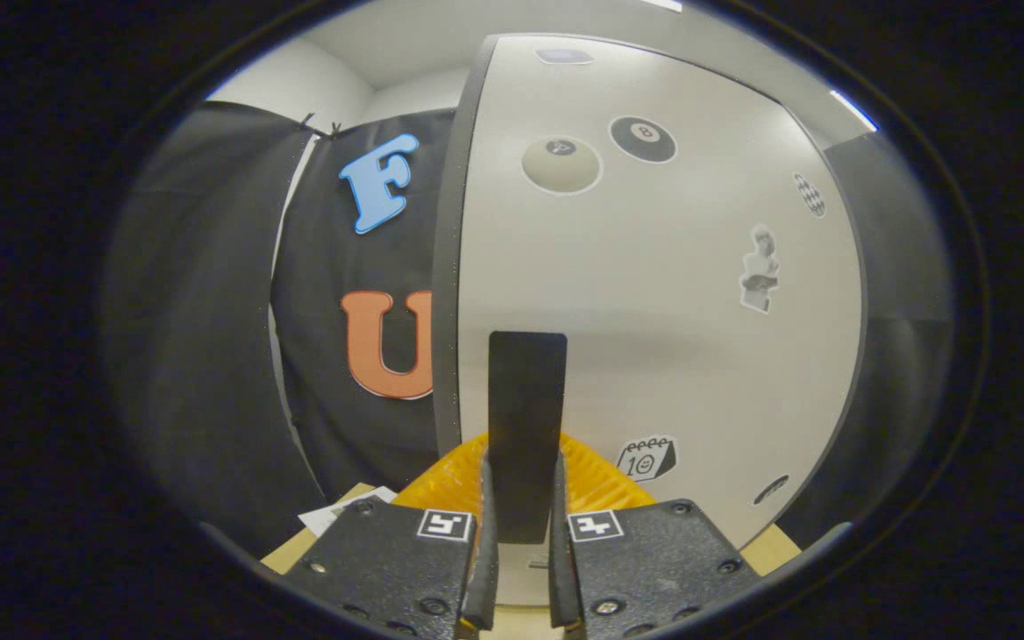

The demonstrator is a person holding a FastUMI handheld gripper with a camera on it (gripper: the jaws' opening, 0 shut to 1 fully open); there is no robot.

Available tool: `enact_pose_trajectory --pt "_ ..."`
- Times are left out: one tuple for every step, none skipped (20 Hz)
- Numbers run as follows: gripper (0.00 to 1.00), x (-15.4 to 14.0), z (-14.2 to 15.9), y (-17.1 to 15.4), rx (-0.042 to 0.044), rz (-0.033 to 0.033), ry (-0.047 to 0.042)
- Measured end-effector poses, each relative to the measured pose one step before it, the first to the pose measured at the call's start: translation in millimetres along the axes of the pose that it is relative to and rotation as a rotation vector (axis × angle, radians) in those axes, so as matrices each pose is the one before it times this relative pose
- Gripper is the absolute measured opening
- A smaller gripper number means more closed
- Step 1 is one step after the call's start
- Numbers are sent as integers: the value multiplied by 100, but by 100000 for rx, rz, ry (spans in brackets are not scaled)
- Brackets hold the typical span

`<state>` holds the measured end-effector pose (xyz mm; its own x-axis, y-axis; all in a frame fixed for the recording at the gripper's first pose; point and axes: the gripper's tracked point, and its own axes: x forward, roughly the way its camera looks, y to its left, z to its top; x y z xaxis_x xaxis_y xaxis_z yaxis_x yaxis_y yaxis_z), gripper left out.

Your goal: Open the shoe cabinet door, grab the shoes and put them into the shoe cabinet, then close the shoe cabinet door.

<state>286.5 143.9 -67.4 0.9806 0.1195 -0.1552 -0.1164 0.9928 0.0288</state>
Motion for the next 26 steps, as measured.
enact_pose_trajectory --pt "26 -511 23 29 878 1664 88" --pt "26 -563 51 -69 365 1525 244" --pt "25 -767 -18 117 -1340 1756 598" --pt "25 -1098 8 164 -763 2240 -527" --pt "25 -1127 15 108 449 1951 389" --pt "25 -485 -164 -120 377 1515 85" --pt "25 -777 -219 -177 199 1392 -348" --pt "25 -913 -62 -43 -705 2231 -356" --pt "25 -1434 -91 31 407 2164 -249" --pt "25 -1127 91 -192 558 1942 -789" --pt "25 -1223 -243 -542 30 1999 411" --pt "25 -1069 133 -324 -1054 2335 -755" --pt "24 -1027 -249 -441 -1051 2062 54" --pt "24 -1031 51 -392 -589 1712 -781" --pt "24 -1270 -344 -481 -730 1455 357" --pt "24 -1073 50 -422 -289 1031 -453" --pt "24 -981 -146 -571 -757 745 1049" --pt "23 -950 36 -522 1123 -145 16" --pt "23 -623 -124 -637 -403 293 1093" --pt "22 -669 110 -396 1686 293 35" --pt "22 -500 -130 -301 1241 511 645" --pt "21 -690 21 -327 654 -108 253" --pt "20 -416 70 -617 342 -771 12" --pt "20 -377 1 -453 7 -738 258" --pt "18 -544 -198 -306 1085 -905 63" --pt "18 -760 -83 -595 637 -1314 479"
